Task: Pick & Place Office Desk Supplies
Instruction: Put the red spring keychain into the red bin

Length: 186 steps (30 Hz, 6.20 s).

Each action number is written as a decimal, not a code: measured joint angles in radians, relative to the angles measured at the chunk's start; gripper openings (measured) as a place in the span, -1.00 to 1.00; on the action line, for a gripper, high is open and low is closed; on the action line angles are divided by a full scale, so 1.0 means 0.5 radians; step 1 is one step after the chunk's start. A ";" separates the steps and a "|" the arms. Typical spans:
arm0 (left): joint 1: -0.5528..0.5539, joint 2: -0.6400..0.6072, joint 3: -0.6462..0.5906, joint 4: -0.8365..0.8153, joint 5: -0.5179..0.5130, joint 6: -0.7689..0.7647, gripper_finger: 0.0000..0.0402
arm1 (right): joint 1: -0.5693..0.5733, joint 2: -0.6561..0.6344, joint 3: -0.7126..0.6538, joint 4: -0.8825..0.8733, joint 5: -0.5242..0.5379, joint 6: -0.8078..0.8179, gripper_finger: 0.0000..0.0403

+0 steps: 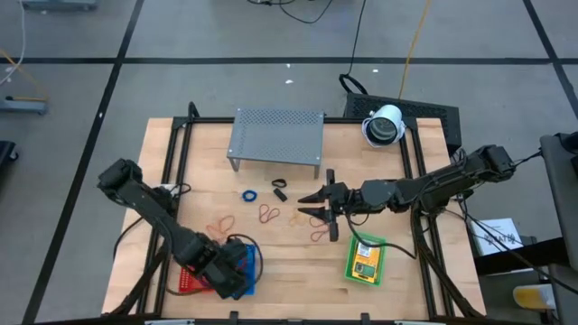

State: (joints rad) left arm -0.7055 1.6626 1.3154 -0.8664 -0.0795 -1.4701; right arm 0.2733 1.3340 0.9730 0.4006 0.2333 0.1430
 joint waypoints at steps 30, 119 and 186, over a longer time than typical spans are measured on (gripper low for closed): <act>0.161 0.199 -0.055 -0.167 0.097 0.278 -0.02 | -0.001 0.000 0.000 -0.080 0.004 -0.038 -0.56; 0.259 0.419 -0.314 0.266 0.481 0.630 -0.90 | 0.007 0.000 -0.002 -0.017 0.011 0.004 -0.56; -0.296 -0.503 -0.739 -0.095 0.510 -0.466 -0.53 | 0.007 0.000 -0.002 -0.018 0.011 0.114 -0.56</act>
State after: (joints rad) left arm -0.8535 1.4109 0.9459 -0.9138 0.1757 -1.7031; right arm 0.2768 1.3338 0.9722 0.3916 0.2390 0.2002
